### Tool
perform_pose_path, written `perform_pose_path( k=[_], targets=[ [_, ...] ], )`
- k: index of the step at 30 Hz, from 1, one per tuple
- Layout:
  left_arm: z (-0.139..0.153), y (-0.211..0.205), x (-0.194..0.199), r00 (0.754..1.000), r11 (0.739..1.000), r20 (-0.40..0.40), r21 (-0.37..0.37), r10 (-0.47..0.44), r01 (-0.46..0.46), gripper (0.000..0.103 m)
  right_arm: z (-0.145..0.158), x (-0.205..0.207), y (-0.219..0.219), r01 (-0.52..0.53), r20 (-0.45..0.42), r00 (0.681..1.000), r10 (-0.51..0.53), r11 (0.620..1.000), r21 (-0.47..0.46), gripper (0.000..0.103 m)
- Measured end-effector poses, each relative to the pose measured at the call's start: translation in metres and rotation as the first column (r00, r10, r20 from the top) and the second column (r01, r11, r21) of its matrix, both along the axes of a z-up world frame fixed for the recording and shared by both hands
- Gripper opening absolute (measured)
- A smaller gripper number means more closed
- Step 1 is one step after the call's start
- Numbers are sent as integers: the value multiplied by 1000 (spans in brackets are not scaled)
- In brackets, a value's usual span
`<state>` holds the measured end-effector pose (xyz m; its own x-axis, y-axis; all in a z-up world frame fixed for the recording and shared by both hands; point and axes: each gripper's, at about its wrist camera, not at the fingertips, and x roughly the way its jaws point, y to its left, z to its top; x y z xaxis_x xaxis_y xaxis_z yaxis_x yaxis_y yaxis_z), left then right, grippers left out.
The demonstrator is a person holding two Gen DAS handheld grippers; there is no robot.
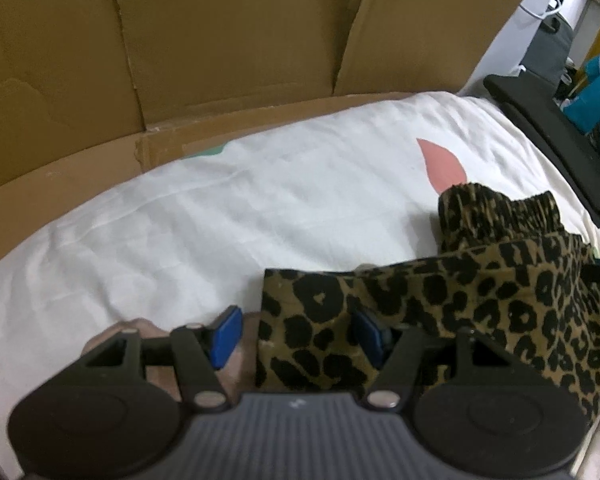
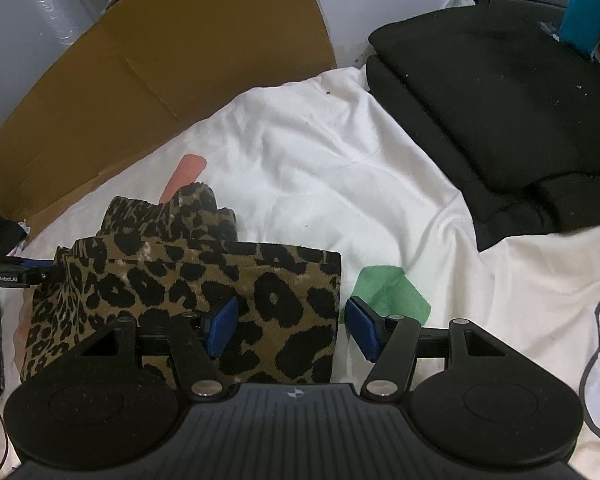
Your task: Fold clothes
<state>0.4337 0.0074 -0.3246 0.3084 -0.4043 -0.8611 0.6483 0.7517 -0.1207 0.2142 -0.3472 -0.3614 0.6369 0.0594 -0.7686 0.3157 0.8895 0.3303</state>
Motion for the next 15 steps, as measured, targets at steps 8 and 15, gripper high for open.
perform_pose_path(
  k=[8,15],
  targets=[
    [-5,-7,-1,1000,1000,15,13,-12,12,60,-8,8,0,-33,0,999,33,999,-3,60],
    [-2,-9,-1,1000,999,-9,34,8,-8,38,-8,12,-4,-62,24,998,61,996,62,25]
  ],
)
